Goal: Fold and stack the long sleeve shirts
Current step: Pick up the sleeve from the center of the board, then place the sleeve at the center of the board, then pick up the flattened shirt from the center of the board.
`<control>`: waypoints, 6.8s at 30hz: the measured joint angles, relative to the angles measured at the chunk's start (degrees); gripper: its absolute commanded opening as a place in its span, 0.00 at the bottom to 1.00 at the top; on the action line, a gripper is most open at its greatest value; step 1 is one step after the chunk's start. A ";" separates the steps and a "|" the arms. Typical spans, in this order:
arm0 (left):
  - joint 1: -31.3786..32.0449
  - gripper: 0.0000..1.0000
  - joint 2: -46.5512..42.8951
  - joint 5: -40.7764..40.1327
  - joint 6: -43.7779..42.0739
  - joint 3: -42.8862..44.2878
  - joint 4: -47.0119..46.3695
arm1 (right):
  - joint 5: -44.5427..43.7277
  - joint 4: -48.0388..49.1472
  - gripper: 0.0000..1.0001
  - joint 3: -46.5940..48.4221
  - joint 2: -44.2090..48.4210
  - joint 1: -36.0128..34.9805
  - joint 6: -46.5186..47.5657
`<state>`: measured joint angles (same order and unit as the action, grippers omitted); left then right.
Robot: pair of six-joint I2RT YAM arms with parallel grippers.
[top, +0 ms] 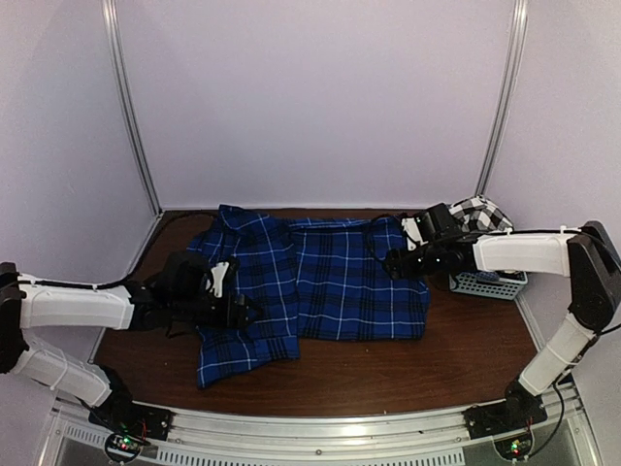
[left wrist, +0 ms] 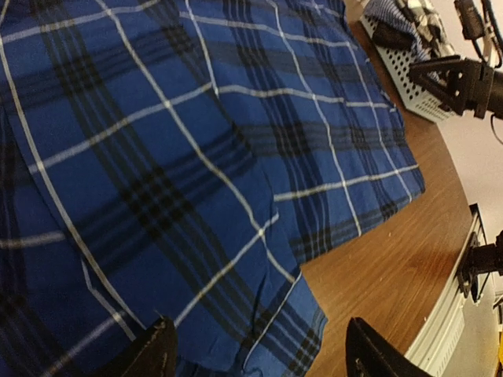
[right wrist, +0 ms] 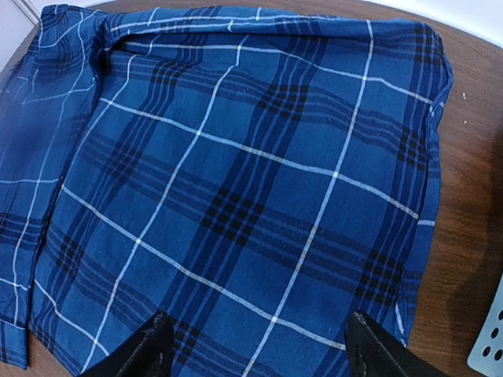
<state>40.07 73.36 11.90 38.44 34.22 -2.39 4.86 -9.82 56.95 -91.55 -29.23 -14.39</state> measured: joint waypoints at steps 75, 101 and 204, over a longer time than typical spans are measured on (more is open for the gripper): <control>-26.91 0.79 35.43 3.43 -9.73 48.61 12.96 | -1.20 1.42 0.78 -12.48 14.19 -0.28 -4.09; -1.07 0.88 -23.08 -8.61 6.80 -11.54 18.29 | -11.56 -15.30 0.81 -20.11 15.47 -15.47 -22.29; -10.14 0.80 -18.71 -1.75 5.07 -15.82 12.81 | -10.99 -11.69 0.00 -21.18 16.63 5.22 -16.57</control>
<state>29.93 54.65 10.15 43.51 18.39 10.41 -6.13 -21.52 35.77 -74.91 -24.01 -30.96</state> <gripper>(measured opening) 0.811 0.007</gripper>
